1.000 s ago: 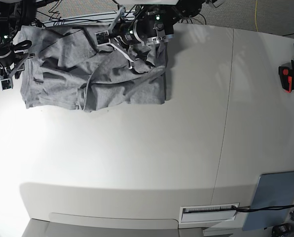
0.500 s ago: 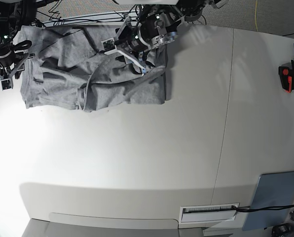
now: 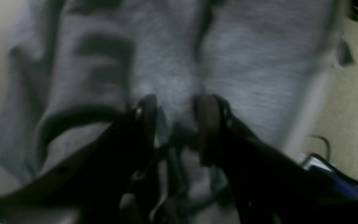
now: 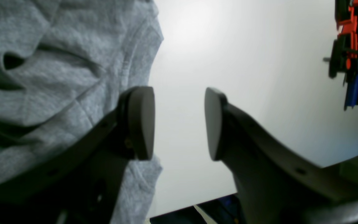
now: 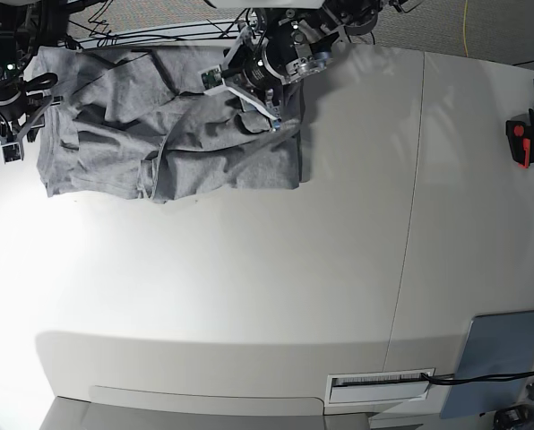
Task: Fold the T-shirt properly
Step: 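Press and smooth the folded fabric with the left gripper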
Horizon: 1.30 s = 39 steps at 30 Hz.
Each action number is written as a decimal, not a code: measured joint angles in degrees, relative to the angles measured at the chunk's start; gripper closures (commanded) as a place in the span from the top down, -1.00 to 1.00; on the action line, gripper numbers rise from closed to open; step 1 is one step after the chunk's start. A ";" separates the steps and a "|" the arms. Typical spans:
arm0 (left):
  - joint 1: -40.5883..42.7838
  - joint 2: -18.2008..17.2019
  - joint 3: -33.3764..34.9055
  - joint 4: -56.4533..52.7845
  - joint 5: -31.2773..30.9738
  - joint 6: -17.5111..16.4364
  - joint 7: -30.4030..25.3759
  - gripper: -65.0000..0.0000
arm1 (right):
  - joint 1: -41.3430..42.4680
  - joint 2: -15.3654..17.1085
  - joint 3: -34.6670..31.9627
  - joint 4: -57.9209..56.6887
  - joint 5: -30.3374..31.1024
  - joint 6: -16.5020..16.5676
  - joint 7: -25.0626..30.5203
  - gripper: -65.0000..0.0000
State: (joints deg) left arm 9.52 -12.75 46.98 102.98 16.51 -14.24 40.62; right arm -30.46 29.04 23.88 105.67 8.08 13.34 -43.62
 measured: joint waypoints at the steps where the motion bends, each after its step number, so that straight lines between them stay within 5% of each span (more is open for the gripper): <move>1: 0.00 0.00 -0.02 -0.24 0.26 0.76 0.15 -0.30 | 0.00 -0.02 0.00 0.00 0.00 -0.02 -0.35 -0.20; 4: 0.00 0.00 -0.02 -0.42 0.20 0.76 0.22 -0.44 | 0.00 -0.02 0.00 0.00 0.00 0.00 -0.48 -0.20; 9: 0.00 0.00 0.00 -0.42 0.24 0.66 0.22 -0.98 | 0.00 -0.02 0.00 0.00 0.00 -0.02 -0.50 -0.20; 15: 0.02 0.00 -0.02 -0.20 -0.85 0.57 0.22 -1.00 | 0.00 -0.02 0.00 0.00 0.00 -0.02 -0.50 -0.20; 22: 0.07 0.35 0.00 7.19 -12.79 0.74 -1.75 -1.00 | 0.00 0.00 0.00 0.00 0.00 -0.02 -0.50 -0.20; 28: 0.11 5.29 -0.02 7.19 -21.27 0.74 -1.73 -1.00 | -0.02 -0.02 0.00 0.00 0.00 -0.02 -0.50 -0.20; 39: -0.20 8.20 -0.28 4.20 -22.25 0.72 -1.25 -1.00 | 0.00 -0.02 0.00 0.00 0.00 0.00 -0.52 -0.20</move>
State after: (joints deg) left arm 9.32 -4.56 46.70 107.18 -5.74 -13.52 39.38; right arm -30.46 29.02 23.88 105.67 8.08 13.34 -44.14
